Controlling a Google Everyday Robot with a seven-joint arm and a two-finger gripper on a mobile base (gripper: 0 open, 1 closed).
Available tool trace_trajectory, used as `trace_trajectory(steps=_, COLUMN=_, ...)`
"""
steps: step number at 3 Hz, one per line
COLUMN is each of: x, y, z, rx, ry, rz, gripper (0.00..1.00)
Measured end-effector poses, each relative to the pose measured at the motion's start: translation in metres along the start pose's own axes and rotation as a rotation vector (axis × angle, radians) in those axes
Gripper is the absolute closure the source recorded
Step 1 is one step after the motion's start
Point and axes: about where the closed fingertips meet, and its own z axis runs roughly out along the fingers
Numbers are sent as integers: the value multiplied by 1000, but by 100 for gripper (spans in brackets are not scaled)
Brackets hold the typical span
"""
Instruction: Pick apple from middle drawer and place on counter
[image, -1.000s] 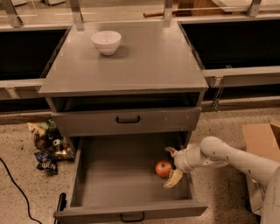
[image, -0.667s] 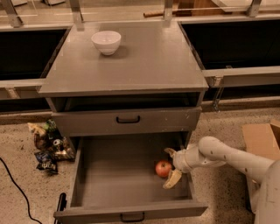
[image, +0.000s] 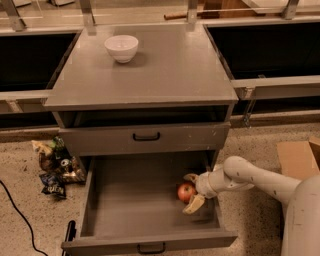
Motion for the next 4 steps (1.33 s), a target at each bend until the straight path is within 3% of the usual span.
trace_trajectory(steps=2, x=10, y=4, z=22, rx=-63, ry=-25, rz=29, gripper=62)
trace_trajectory(steps=3, x=8, y=4, z=20, rx=-64, ry=-25, rz=29, gripper=85)
trace_trajectory(steps=4, x=-3, y=5, z=-7, rx=-28, ry=-47, rz=-19, gripper=100)
